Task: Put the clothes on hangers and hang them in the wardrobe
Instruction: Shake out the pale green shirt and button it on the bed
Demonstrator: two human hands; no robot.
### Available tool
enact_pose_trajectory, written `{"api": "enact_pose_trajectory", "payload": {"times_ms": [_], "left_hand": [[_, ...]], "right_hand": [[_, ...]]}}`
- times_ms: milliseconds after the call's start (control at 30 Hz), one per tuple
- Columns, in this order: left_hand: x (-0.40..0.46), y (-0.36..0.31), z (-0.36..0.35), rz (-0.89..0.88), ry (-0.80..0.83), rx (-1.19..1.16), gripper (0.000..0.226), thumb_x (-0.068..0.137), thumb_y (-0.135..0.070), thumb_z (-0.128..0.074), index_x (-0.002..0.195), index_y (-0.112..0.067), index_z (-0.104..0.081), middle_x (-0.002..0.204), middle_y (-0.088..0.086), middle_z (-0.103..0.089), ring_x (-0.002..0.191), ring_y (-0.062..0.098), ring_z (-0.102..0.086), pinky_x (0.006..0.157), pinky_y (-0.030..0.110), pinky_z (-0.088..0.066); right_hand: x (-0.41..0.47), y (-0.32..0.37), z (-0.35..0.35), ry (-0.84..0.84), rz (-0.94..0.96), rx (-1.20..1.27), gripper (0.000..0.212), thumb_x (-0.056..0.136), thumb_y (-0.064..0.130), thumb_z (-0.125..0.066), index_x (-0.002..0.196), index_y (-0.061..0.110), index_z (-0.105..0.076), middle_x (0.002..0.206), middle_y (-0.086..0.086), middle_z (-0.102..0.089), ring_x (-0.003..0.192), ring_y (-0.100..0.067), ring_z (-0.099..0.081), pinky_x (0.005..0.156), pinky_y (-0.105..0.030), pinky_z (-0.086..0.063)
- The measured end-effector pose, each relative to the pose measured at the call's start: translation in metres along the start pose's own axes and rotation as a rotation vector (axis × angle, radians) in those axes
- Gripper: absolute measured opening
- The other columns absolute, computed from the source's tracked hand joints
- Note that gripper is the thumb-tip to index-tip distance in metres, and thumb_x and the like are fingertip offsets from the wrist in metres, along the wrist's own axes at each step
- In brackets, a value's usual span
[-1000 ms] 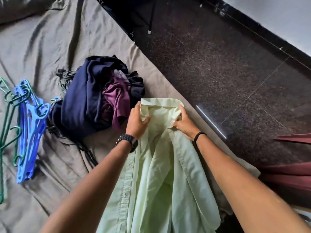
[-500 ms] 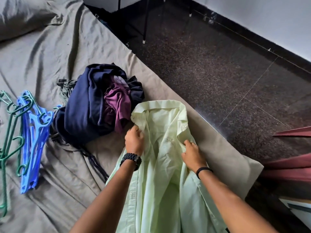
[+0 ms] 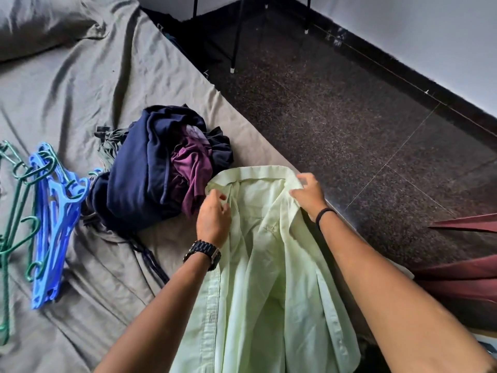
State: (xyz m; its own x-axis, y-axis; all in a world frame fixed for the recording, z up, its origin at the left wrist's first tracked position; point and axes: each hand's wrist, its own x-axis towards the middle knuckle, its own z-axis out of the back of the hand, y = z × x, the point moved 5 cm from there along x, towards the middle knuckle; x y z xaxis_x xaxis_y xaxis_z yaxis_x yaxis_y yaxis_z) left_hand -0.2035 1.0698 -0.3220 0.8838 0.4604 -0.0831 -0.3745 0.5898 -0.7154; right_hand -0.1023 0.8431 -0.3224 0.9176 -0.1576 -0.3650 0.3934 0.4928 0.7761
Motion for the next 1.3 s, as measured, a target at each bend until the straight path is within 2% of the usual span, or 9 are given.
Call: {"api": "enact_pose_trajectory", "payload": {"times_ms": [233,333,433,567,667,767,933,1067,1300], "left_hand": [[0.002,-0.064,-0.014,0.555,0.481,-0.749,0.031,0.093,-0.037,-0.055,0.101,-0.007,-0.053,0.089,0.017,-0.058,0.072,0.028,-0.061,0.064,0.036,-0.055],[0.005,-0.095,0.006,0.38,0.535,-0.449,0.014,0.082,0.003,-0.049,0.073,-0.008,-0.047,0.065,0.011,-0.042,0.046,0.02,-0.041,0.042,0.021,-0.034],[-0.001,-0.14,0.034,0.187,0.575,-0.286,0.034,0.081,0.012,-0.036,0.092,-0.015,-0.054,0.064,0.005,-0.043,0.042,0.015,-0.04,0.033,0.016,-0.029],[-0.027,-0.216,0.069,-0.065,0.822,-0.218,0.036,0.086,0.005,-0.041,0.111,-0.011,-0.062,0.075,0.005,-0.053,0.062,0.012,-0.047,0.059,0.023,-0.04],[-0.046,-0.272,0.11,-0.228,0.872,-0.154,0.022,0.085,-0.006,-0.054,0.103,-0.009,-0.066,0.088,0.009,-0.06,0.08,0.016,-0.054,0.075,0.031,-0.046],[-0.06,-0.324,0.156,-0.409,0.84,-0.063,0.03,0.085,0.005,-0.049,0.105,-0.008,-0.067,0.095,0.01,-0.063,0.085,0.017,-0.057,0.081,0.035,-0.05],[-0.099,-0.413,0.233,-0.679,0.575,0.094,0.027,0.087,0.003,-0.049,0.109,-0.011,-0.053,0.082,-0.001,-0.058,0.066,0.008,-0.053,0.054,0.016,-0.045],[-0.138,-0.47,0.292,-0.955,0.267,0.293,0.026,0.078,0.011,-0.045,0.078,-0.013,-0.055,0.077,0.005,-0.056,0.073,0.019,-0.05,0.066,0.026,-0.04],[-0.176,-0.503,0.365,-1.018,-0.165,0.473,0.048,0.086,0.007,-0.037,0.118,-0.018,-0.064,0.113,0.007,-0.059,0.098,0.026,-0.062,0.084,0.032,-0.049]], "right_hand": [[-0.089,0.043,-0.018,0.305,0.333,-0.039,0.031,0.08,0.003,-0.062,0.11,0.008,-0.067,0.102,-0.005,-0.072,0.092,-0.018,-0.068,0.084,-0.032,-0.054],[-0.121,0.064,-0.007,0.494,0.418,-0.156,0.022,0.08,0.016,-0.056,0.094,0.007,-0.07,0.089,-0.008,-0.072,0.08,-0.011,-0.064,0.077,-0.032,-0.052],[-0.118,0.1,0.044,0.207,0.505,-0.135,0.032,0.067,0.016,-0.039,0.072,0.003,-0.067,0.077,-0.013,-0.07,0.073,-0.014,-0.06,0.073,-0.031,-0.051],[-0.129,0.166,0.101,0.42,0.595,-0.188,0.046,0.073,-0.006,-0.044,0.112,0.008,-0.062,0.108,-0.005,-0.065,0.098,-0.013,-0.06,0.089,-0.019,-0.045],[-0.149,0.195,0.142,0.624,0.519,-0.324,0.037,0.08,-0.015,-0.05,0.113,0.0,-0.059,0.1,-0.007,-0.064,0.091,-0.009,-0.056,0.079,-0.016,-0.044],[-0.171,0.218,0.19,0.65,0.482,-0.427,0.031,0.08,-0.006,-0.063,0.11,0.0,-0.066,0.104,-0.013,-0.069,0.092,-0.011,-0.059,0.085,-0.029,-0.049],[-0.227,0.275,0.264,0.326,0.604,-0.752,0.015,0.079,0.023,-0.074,0.092,0.021,-0.068,0.083,0.005,-0.064,0.082,-0.012,-0.058,0.072,-0.029,-0.044],[-0.278,0.31,0.316,0.005,0.676,-0.828,0.049,0.079,0.052,-0.059,0.071,0.004,-0.062,0.072,-0.008,-0.061,0.076,-0.025,-0.056,0.066,-0.03,-0.031],[-0.34,0.316,0.375,-0.204,0.583,-0.824,0.018,0.089,0.006,-0.047,0.105,0.001,-0.053,0.118,-0.023,-0.058,0.11,-0.035,-0.055,0.081,-0.034,-0.043]]}}
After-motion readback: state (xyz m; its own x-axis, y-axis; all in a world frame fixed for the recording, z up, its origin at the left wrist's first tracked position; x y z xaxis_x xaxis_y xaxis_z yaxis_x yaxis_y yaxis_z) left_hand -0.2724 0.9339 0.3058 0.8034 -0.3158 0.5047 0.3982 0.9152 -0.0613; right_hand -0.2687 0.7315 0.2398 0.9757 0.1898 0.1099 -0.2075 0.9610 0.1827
